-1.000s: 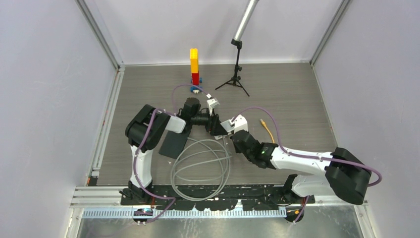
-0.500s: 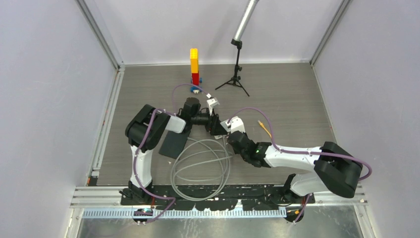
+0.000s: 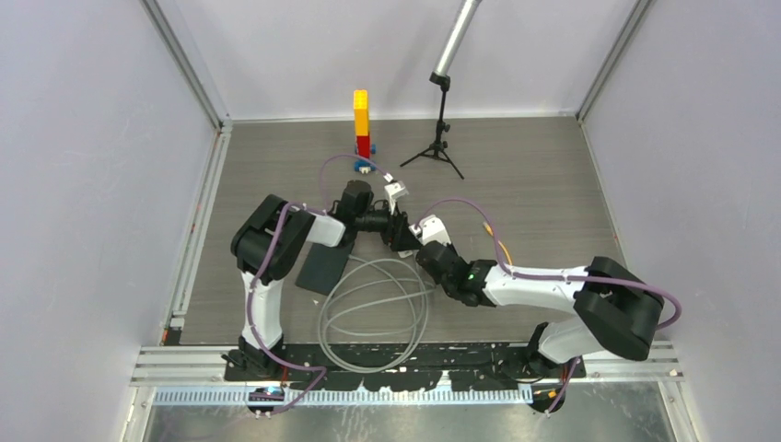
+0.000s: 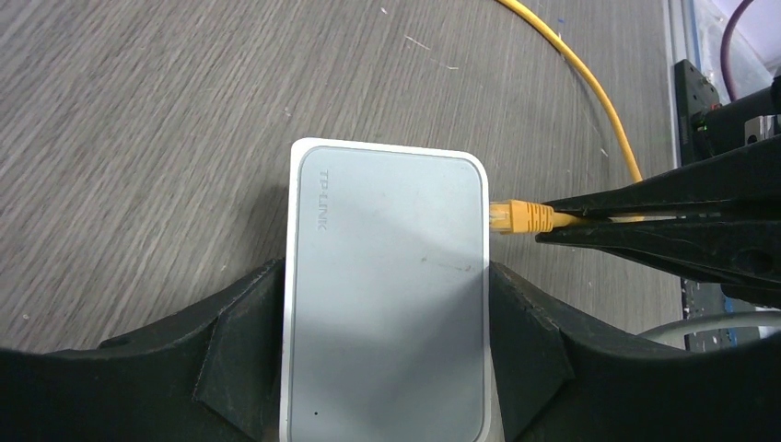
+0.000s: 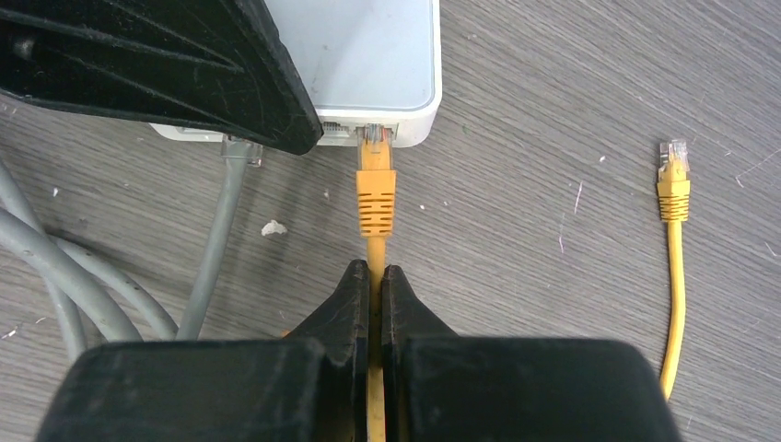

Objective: Insert the plug into the switch port
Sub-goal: Insert the connector into the switch port.

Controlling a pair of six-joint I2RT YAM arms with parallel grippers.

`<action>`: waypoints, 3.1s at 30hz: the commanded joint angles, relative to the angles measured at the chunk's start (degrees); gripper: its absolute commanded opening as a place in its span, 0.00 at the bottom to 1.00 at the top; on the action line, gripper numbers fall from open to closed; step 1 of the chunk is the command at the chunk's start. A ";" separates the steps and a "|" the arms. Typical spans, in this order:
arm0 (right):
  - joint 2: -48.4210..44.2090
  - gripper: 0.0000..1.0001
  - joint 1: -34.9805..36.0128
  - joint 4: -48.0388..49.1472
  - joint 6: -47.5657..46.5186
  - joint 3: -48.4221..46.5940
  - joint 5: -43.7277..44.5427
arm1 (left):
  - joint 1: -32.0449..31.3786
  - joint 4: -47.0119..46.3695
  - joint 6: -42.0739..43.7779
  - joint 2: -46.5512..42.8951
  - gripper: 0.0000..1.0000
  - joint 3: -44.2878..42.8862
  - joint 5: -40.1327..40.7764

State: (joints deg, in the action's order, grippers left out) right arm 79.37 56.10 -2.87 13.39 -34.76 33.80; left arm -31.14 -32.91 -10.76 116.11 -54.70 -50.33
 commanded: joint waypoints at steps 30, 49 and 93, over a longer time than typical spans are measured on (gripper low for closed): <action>4.75 0.01 -1.80 5.84 -5.20 -5.17 9.12 | -2.96 13.75 3.98 -1.09 0.00 0.21 -2.85; 4.27 0.00 -5.11 8.37 -7.47 -8.75 6.47 | -6.46 20.55 10.03 -2.16 0.00 -1.61 -3.88; 7.07 0.01 -6.09 13.18 -9.78 -15.21 4.78 | -9.10 26.27 14.68 -0.47 0.00 -4.71 -7.81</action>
State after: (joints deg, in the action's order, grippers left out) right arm 86.65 51.99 -9.06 4.14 -43.62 33.30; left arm -33.69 -16.84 2.42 114.30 -61.28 -41.58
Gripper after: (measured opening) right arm 0.058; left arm 0.719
